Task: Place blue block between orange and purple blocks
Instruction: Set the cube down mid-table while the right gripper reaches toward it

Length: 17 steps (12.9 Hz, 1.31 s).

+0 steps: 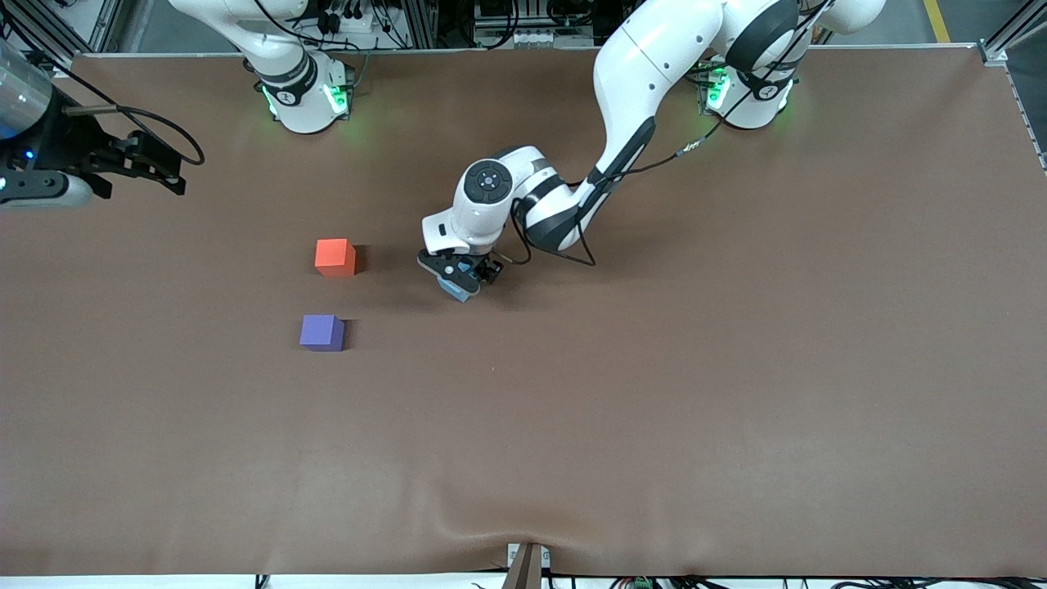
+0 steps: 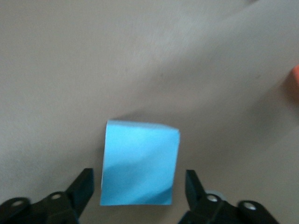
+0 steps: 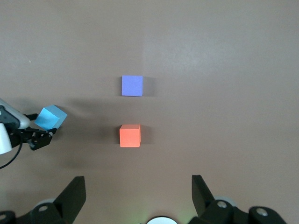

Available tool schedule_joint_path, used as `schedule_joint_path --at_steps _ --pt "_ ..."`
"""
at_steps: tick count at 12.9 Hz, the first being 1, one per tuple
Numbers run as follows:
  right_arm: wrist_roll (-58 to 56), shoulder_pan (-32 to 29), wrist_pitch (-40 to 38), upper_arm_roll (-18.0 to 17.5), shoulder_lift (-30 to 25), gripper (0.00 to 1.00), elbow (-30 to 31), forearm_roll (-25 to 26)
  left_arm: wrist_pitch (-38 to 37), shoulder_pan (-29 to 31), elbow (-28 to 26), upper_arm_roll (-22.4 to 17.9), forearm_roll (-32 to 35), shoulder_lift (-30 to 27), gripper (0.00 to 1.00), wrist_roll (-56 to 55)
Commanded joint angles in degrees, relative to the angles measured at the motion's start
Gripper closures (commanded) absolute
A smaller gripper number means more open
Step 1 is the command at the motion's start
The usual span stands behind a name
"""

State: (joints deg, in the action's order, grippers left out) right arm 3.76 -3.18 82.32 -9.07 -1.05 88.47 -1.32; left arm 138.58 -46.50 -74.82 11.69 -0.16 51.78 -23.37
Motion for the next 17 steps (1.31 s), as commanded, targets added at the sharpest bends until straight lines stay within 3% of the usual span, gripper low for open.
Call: schedule_joint_path --at_steps 1,4,7,11,15,17 --pt "-0.69 0.19 -0.49 0.02 2.8 0.0 -0.67 0.0 -4.27 -0.08 -0.06 -1.06 0.16 -5.71 0.0 -3.16" --pt "-0.86 0.98 -1.28 0.02 9.03 0.0 -0.76 0.26 -11.36 3.15 -1.98 -5.35 0.33 -15.89 0.0 -3.88" --pt "2.81 3.52 -1.12 0.02 9.13 0.0 1.07 -0.62 -23.41 11.49 -1.91 -5.71 0.6 -21.36 0.0 -3.52" --pt "25.1 12.21 3.18 -0.07 11.93 0.0 2.05 -1.93 -32.39 22.75 -1.91 -5.54 0.6 -26.89 0.0 -3.26" --pt "44.79 21.17 20.89 -0.07 12.12 0.0 14.33 -3.52 -37.42 30.58 -1.82 -5.72 0.69 -29.89 0.0 0.5" --pt "52.97 24.79 28.57 0.02 13.78 0.0 17.42 -3.52 -38.38 32.78 -1.91 -5.72 0.69 -30.59 0.0 2.62"
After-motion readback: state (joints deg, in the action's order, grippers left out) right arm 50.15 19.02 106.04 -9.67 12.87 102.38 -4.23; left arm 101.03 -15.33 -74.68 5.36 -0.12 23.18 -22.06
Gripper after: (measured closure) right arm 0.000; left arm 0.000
